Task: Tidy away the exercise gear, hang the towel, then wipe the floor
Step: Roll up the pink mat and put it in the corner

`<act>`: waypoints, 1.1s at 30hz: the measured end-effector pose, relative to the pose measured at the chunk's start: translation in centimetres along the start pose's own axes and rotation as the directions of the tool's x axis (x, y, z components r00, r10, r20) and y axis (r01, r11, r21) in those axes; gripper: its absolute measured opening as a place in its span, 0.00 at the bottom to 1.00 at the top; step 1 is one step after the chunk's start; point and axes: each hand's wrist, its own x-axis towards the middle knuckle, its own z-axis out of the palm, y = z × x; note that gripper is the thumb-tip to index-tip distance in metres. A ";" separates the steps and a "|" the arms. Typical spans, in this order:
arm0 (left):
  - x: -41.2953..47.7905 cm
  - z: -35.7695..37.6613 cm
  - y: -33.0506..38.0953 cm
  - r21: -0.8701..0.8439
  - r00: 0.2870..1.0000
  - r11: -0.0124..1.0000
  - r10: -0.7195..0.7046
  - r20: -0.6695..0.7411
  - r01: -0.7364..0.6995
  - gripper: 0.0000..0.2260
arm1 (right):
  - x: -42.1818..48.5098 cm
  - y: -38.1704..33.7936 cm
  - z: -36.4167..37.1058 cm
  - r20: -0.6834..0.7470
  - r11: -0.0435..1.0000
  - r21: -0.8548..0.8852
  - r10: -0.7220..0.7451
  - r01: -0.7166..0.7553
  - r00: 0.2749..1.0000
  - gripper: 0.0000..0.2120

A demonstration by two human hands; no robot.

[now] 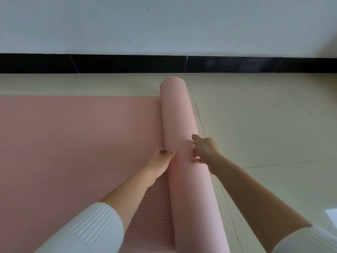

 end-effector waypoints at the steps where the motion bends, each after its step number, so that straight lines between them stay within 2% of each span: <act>1: -0.1 -0.4 -0.4 -0.004 1.000 1.000 -0.012 -0.005 0.012 0.24 | -0.1 0.0 0.6 -0.032 0.988 -0.147 -0.044 0.039 0.999 0.19; 3: -0.5 -1.3 -0.8 -0.030 0.998 0.999 -0.011 -0.059 0.010 0.20 | -0.9 -0.4 1.2 -0.034 0.932 -0.345 -0.136 0.116 0.990 0.22; 4: -0.6 -1.7 -1.0 -0.050 0.995 0.999 -0.006 -0.099 0.001 0.17 | -1.3 -0.7 1.4 0.005 0.926 -0.350 -0.149 0.141 0.989 0.22; 7: -0.9 -3.3 -1.4 -0.055 0.973 0.997 0.034 -0.228 -0.047 0.10 | -2.0 -0.7 2.1 0.112 0.955 -0.211 -0.190 0.210 0.975 0.20; 9: -1.1 -4.3 -1.5 -0.044 0.951 0.992 0.097 -0.293 -0.115 0.10 | -2.3 -0.5 3.0 0.137 0.958 -0.145 -0.230 0.249 0.963 0.19; 11: -1.6 -5.1 -1.4 -0.069 0.935 0.980 0.156 -0.319 -0.187 0.11 | -2.6 -0.5 3.9 0.173 0.973 0.002 -0.229 0.232 0.958 0.18; 15: -3.5 -6.9 -0.7 -0.125 0.951 0.971 0.167 -0.259 -0.204 0.10 | -2.7 -1.5 5.8 0.217 0.977 0.163 -0.170 0.136 0.961 0.17; 17: -4.3 -8.0 -0.9 -0.098 0.975 0.982 0.144 -0.167 -0.162 0.11 | -2.6 -2.1 6.7 0.183 0.978 0.203 -0.095 0.057 0.979 0.18; 19: -4.9 -9.1 -1.5 -0.067 0.991 0.993 0.089 -0.096 -0.095 0.13 | -2.7 -2.8 7.4 0.168 0.970 0.236 0.012 -0.052 0.986 0.15; 21: -5.2 -10.2 -2.1 -0.030 0.994 0.999 0.041 -0.098 -0.044 0.15 | -2.9 -3.1 8.6 0.188 0.977 0.194 0.054 -0.091 0.981 0.09; 23: -5.6 -11.7 -2.7 -0.016 0.979 1.000 0.018 -0.205 -0.022 0.16 | -2.9 -3.0 10.4 0.148 0.998 0.060 -0.034 0.025 0.988 0.06; 24: -6.0 -12.5 -2.9 0.017 0.961 0.999 0.034 -0.274 -0.031 0.22 | -2.9 -3.1 11.3 0.125 0.995 -0.009 -0.095 0.096 0.988 0.06; 26: -6.8 -14.0 -3.2 0.118 0.924 0.991 0.109 -0.367 -0.070 0.27 | -3.6 -3.2 12.9 0.154 0.975 -0.107 -0.176 0.194 0.972 0.10; 30: -8.1 -15.3 -4.1 0.118 0.934 0.991 0.107 -0.341 -0.070 0.26 | -5.4 -2.9 14.3 0.335 0.869 -0.301 -0.290 0.394 0.896 0.11; 31: -8.0 -15.4 -4.1 0.092 0.935 0.993 0.100 -0.340 -0.073 0.23 | -5.5 -2.7 14.3 0.364 0.855 -0.280 -0.327 0.438 0.872 0.11; 33: -7.7 -16.0 -3.3 0.010 0.916 0.997 0.070 -0.394 -0.072 0.14 | -5.2 -2.6 14.2 0.362 0.887 -0.121 -0.378 0.445 0.852 0.10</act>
